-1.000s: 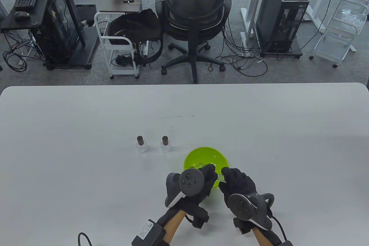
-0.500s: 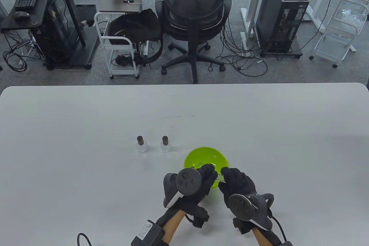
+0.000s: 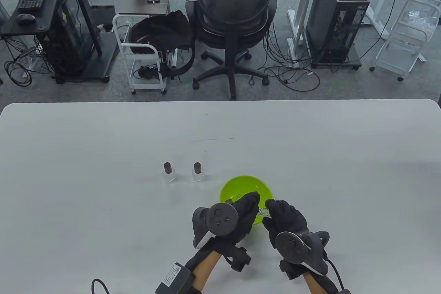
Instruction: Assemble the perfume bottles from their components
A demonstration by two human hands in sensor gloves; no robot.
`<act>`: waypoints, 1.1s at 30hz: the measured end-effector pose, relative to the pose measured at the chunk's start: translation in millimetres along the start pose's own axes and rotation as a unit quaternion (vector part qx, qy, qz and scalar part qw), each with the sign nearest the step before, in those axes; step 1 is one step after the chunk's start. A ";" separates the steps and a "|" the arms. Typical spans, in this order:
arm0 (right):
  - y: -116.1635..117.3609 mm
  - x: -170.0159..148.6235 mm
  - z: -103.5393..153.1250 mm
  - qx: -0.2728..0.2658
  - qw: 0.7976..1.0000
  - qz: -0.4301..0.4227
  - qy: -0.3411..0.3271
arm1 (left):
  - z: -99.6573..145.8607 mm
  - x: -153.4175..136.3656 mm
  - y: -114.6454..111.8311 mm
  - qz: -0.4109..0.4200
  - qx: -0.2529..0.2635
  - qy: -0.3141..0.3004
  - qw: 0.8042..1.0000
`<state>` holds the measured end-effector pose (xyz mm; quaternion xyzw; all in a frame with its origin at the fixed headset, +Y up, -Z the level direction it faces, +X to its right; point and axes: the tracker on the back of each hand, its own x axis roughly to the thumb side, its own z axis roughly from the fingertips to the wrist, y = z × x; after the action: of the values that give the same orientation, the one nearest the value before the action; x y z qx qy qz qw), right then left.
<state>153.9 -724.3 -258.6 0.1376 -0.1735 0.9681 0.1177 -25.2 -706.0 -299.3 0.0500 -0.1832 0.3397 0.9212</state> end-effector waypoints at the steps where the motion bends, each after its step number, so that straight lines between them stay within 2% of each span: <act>1: -0.1 0.0 0.1 -0.001 1.000 -0.001 0.001 | -0.5 0.9 -0.6 -0.013 -0.011 0.006 1.000; 3: 0.4 -1.0 0.2 0.003 1.000 0.002 0.001 | -0.9 2.2 -1.5 -0.028 -0.032 0.011 0.999; 7: 1.8 -1.5 0.2 0.008 1.000 0.005 -0.001 | -0.8 5.2 -1.5 -0.035 -0.041 -0.035 0.998; 10: -0.7 -2.4 -0.2 0.014 1.000 -0.022 0.001 | 0.3 8.3 0.7 -0.060 -0.049 -0.060 0.995; 11: -0.5 -1.3 1.2 0.015 1.000 -0.021 -0.001 | -0.7 8.4 1.6 -0.051 -0.050 -0.080 0.994; 13: -1.7 -0.5 1.3 0.006 1.000 -0.004 -0.006 | -1.4 4.7 3.7 -0.019 -0.065 -0.083 0.994; 17: -1.5 0.9 1.6 0.006 1.000 -0.003 -0.010 | -3.6 -6.3 5.7 0.053 -0.058 -0.035 0.996; 18: -1.1 1.3 1.6 0.005 1.000 -0.002 -0.011 | -3.7 -7.2 5.6 0.049 -0.056 -0.024 0.997; 21: -1.4 3.2 2.5 -0.002 1.000 0.010 -0.017 | -6.2 -8.4 5.1 0.007 -0.092 0.004 0.996; 25: -0.5 4.5 2.4 0.000 1.000 0.012 -0.019 | -6.9 -4.1 5.4 0.012 -0.099 -0.026 0.995; 30: -1.4 1.6 1.5 0.011 1.000 -0.018 -0.012 | -1.3 8.0 5.5 -0.082 -0.068 -0.102 0.989; 33: -2.3 1.7 1.8 0.004 1.000 0.002 -0.016 | -1.2 5.9 6.1 -0.065 -0.074 -0.110 0.989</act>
<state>153.4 -722.6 -255.8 0.1532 -0.1722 0.9665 0.1128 -24.6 -697.5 -298.3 0.0301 -0.3045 0.2566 0.9168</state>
